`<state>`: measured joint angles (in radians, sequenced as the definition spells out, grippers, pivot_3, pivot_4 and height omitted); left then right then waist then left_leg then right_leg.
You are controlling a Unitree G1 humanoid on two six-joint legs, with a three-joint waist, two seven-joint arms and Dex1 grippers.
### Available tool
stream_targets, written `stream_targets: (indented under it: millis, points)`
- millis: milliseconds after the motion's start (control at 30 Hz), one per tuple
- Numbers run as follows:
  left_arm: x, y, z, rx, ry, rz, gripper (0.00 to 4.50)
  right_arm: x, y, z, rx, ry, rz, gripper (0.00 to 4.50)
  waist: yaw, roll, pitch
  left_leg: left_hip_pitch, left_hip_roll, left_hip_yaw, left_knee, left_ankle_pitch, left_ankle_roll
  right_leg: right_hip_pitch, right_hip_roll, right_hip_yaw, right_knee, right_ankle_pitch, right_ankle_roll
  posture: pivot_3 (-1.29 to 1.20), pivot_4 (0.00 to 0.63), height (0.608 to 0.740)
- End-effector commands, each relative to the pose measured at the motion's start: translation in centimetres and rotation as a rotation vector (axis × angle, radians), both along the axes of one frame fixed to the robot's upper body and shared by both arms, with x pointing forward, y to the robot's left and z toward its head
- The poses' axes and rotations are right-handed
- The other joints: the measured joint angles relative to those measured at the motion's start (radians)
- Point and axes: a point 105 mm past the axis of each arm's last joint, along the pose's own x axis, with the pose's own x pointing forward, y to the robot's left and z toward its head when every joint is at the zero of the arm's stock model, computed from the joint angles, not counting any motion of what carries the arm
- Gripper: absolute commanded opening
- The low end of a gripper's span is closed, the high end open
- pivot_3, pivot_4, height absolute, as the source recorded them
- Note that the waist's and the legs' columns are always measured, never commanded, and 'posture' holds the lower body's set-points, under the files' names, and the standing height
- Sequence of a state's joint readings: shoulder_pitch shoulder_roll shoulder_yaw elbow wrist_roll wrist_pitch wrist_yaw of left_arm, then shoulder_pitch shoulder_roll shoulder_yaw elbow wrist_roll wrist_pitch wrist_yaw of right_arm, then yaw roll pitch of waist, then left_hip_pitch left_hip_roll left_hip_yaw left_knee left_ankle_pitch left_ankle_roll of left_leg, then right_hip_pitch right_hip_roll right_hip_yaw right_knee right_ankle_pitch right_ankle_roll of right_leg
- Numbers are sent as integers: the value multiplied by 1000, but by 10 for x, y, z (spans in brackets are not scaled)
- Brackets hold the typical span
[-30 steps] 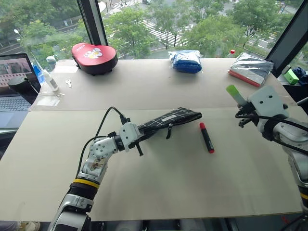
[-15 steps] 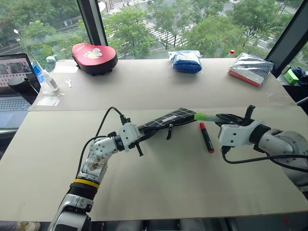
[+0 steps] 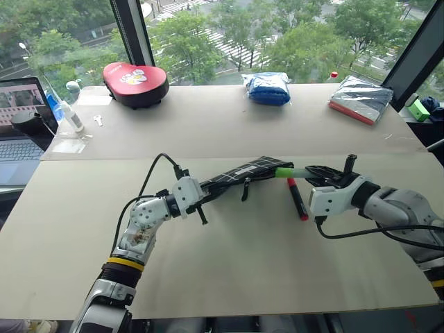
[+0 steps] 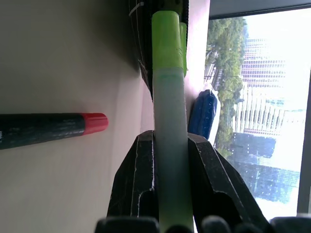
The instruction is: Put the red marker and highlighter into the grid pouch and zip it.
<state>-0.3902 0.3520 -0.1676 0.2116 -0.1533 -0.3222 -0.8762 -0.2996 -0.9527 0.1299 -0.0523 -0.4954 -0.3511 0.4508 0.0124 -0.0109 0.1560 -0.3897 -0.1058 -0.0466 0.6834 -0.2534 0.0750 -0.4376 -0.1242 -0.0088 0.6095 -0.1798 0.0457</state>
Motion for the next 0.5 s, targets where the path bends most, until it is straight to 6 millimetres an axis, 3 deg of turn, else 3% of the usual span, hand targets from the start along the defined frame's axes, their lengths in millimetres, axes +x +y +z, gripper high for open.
stream_targets:
  millis: [33, 500]
  points:
    - [0, -3, 11, -11, -46, -8, 0, 2, 13, 10, -6, -38, 51, 422, 0, 0, 0, 0, 0, 0, 0, 0, 0, 0, 0, 0, 0, 0, 0, 0, 150, 740]
    - [0, -5, 14, -18, -54, -13, 0, 11, 84, -9, -30, -23, 310, 422, -2, 0, 0, 0, 0, 0, 0, 0, -1, -1, 1, 0, 1, 0, 0, 0, 150, 740]
